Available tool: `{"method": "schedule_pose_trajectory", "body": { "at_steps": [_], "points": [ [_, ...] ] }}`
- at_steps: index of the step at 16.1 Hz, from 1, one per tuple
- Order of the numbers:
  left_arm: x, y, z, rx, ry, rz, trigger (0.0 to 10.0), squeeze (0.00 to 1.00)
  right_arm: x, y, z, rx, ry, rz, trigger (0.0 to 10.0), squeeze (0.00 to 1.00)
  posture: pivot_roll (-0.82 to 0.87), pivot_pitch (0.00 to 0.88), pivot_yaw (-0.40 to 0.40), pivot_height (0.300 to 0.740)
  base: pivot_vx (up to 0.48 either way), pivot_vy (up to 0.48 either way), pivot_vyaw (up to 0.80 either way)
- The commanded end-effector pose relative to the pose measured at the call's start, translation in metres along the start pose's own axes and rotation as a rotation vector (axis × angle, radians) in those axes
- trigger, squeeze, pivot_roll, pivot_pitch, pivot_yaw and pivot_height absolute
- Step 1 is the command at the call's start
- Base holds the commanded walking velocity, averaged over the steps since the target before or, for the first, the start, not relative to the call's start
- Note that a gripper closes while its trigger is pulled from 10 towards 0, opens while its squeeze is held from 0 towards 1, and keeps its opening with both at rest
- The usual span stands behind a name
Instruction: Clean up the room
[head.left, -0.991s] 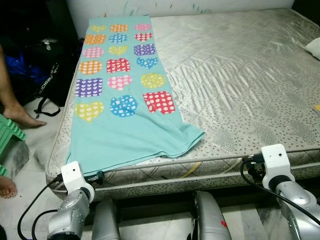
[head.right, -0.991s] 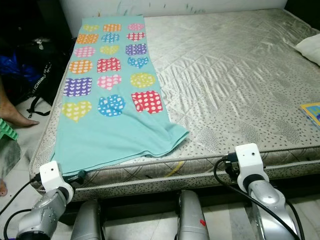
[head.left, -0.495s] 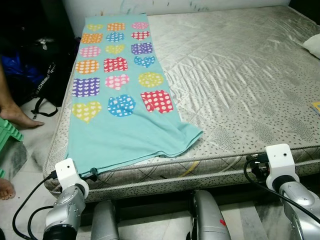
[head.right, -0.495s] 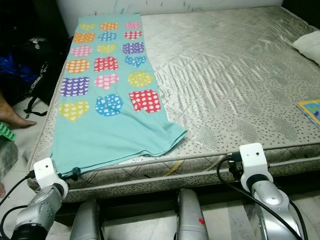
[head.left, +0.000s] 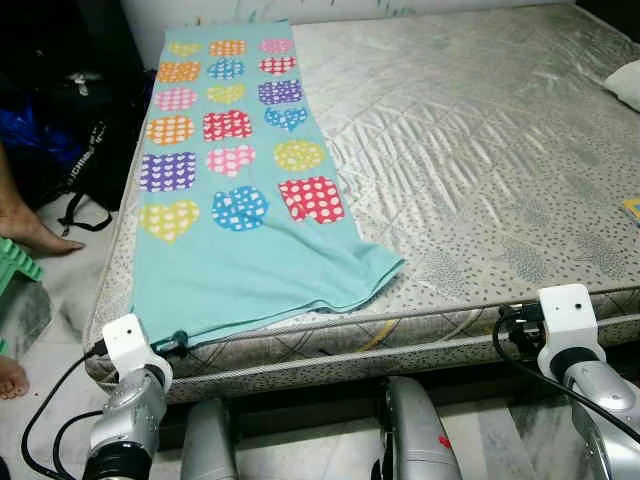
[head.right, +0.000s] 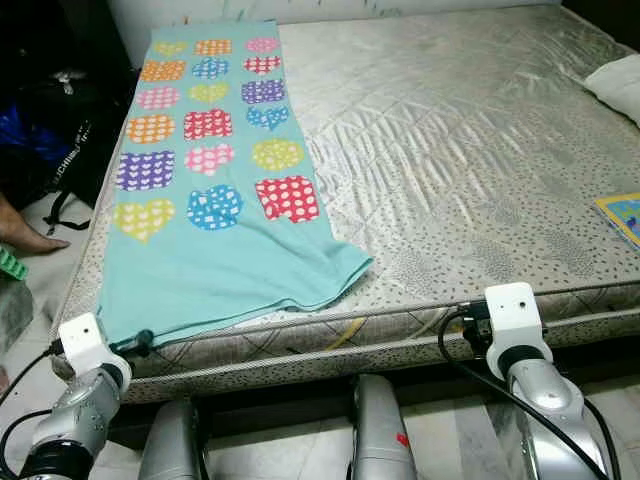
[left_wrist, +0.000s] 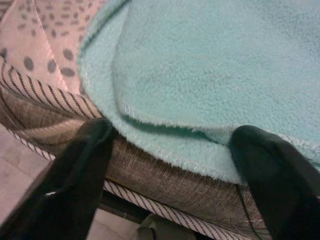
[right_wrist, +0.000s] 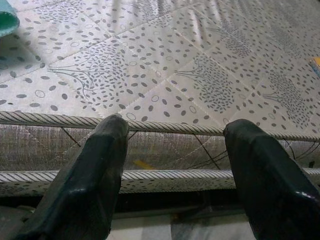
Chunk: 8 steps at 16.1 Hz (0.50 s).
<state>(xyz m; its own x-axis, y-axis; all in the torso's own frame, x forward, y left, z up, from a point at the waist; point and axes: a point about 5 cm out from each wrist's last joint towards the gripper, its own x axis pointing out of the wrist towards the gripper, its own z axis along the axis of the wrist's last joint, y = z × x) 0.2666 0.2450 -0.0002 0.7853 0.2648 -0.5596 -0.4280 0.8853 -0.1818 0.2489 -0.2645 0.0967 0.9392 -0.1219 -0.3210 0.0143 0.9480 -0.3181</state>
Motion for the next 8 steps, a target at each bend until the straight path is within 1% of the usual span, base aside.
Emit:
{"method": "schedule_pose_trajectory", "body": {
  "at_steps": [1, 5, 6, 7, 8],
  "points": [
    [0.001, 0.003, 0.000, 0.004, -0.001, 0.010, 0.0, 0.00, -0.002, -0.003, 0.004, -0.008, -0.022, -0.015, 10.0, 0.00, -0.21, 0.083, 0.023, 0.560, 0.000, 0.000, 0.00],
    [0.002, 0.001, 0.001, 0.011, -0.009, -0.007, 0.0, 0.00, -0.001, -0.004, 0.004, -0.009, -0.024, -0.022, 10.0, 0.00, -0.21, 0.084, 0.025, 0.560, 0.000, 0.000, 0.00],
    [0.002, -0.002, 0.003, 0.038, -0.032, -0.023, 2.2, 0.00, -0.001, -0.004, 0.004, -0.009, -0.026, -0.023, 10.0, 0.00, -0.21, 0.082, 0.025, 0.560, 0.000, 0.000, 0.00],
    [0.001, -0.003, 0.004, 0.059, -0.038, -0.020, 6.5, 0.00, 0.000, -0.003, 0.005, -0.009, -0.026, -0.023, 10.0, 0.00, -0.21, 0.082, 0.025, 0.560, 0.000, 0.000, 0.00],
    [-0.001, -0.007, 0.005, 0.088, -0.054, -0.029, 10.0, 0.00, 0.000, -0.004, 0.005, -0.010, -0.027, -0.024, 10.0, 0.00, -0.21, 0.082, 0.025, 0.560, 0.000, 0.000, 0.00]
  ]
}}
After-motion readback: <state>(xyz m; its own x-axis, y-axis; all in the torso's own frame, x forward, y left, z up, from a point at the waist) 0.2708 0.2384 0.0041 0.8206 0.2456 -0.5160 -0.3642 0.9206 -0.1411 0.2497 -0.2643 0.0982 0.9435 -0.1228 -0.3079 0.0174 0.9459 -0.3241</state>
